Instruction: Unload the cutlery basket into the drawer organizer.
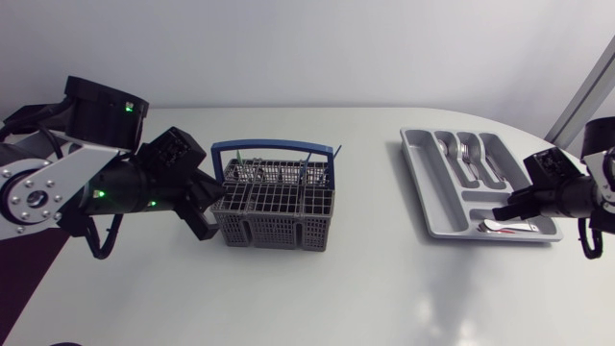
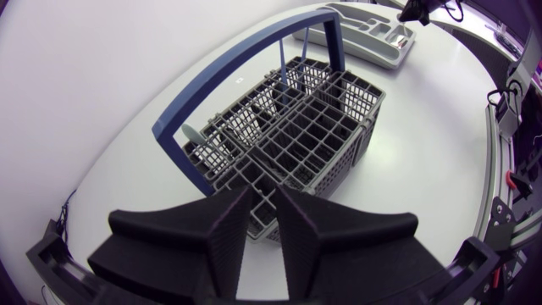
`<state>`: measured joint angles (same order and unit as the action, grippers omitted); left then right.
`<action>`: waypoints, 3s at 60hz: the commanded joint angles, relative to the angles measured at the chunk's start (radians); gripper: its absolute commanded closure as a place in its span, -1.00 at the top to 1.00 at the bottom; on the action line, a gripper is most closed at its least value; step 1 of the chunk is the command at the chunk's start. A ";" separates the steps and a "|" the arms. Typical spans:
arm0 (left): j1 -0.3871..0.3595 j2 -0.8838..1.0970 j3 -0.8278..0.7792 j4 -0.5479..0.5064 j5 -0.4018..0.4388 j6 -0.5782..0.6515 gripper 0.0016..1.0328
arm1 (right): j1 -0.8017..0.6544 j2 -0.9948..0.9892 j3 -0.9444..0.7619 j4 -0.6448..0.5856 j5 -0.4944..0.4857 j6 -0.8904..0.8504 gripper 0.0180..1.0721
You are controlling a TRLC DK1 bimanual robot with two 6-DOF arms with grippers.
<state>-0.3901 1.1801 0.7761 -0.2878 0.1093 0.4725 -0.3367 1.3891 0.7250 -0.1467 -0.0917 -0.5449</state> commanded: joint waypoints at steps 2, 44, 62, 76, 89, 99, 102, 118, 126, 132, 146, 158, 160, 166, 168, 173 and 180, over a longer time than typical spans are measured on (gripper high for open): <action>0.020 -0.027 -0.052 -0.010 0.024 0.035 -0.58 | 0.030 0.067 -0.029 0.042 0.044 -0.021 -0.88; 0.089 -0.057 -0.141 -0.028 0.063 0.100 -0.58 | 0.131 0.226 -0.033 0.188 0.181 0.010 -0.02; 0.117 -0.056 -0.173 -0.021 0.069 0.117 -0.58 | 0.231 -0.082 -0.025 0.004 0.145 0.063 0.22; 0.128 -0.051 -0.181 -0.014 0.070 0.120 -0.58 | 0.401 -0.168 0.028 -0.074 0.096 0.200 0.22; 0.129 -0.025 -0.192 0.001 0.070 0.129 -0.58 | 0.504 -0.058 0.142 -0.070 0.023 0.350 0.09; 0.128 0.039 -0.201 0.053 0.070 0.130 -0.58 | 0.562 0.099 0.261 -0.065 -0.052 0.447 -0.45; 0.128 0.058 -0.202 0.073 0.070 0.132 -0.58 | 0.570 0.145 0.295 -0.065 -0.071 0.468 -0.60; 0.123 0.184 -0.192 0.200 0.070 0.138 -0.59 | 0.594 0.364 0.458 -0.085 -0.186 0.546 -0.86; 0.126 0.259 -0.182 0.272 0.070 0.137 -0.59 | 0.599 0.458 0.531 -0.102 -0.281 0.583 -0.89; 0.128 0.299 -0.175 0.306 0.070 0.132 -0.59 | 0.611 0.521 0.585 -0.119 -0.338 0.606 -0.89; 0.125 0.343 -0.155 0.328 0.070 0.130 -0.59 | 0.619 0.642 0.702 -0.146 -0.465 0.677 -0.89; 0.137 0.343 -0.146 0.335 0.069 0.130 -0.59 | 0.619 0.677 0.738 -0.198 -0.595 0.706 -0.89; 0.142 0.346 -0.144 0.340 0.069 0.130 -0.59 | 0.622 0.669 0.726 -0.200 -0.611 0.706 -0.89; 0.151 0.365 -0.133 0.354 0.069 0.132 -0.59 | 0.634 0.637 0.680 -0.200 -0.637 0.703 -0.89; 0.154 0.372 -0.127 0.357 0.069 0.135 -0.59 | 0.642 0.622 0.660 -0.200 -0.645 0.698 -0.89; 0.168 0.386 -0.113 0.365 0.069 0.140 -0.59 | 0.659 0.590 0.610 -0.195 -0.648 0.692 -0.89; 0.186 0.405 -0.086 0.371 0.069 0.146 -0.59 | 0.682 0.541 0.536 -0.198 -0.648 0.675 -0.89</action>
<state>-0.2111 1.5467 0.6479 0.0589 0.1661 0.5980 0.2897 1.9747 1.3308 -0.3264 -0.6964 0.1307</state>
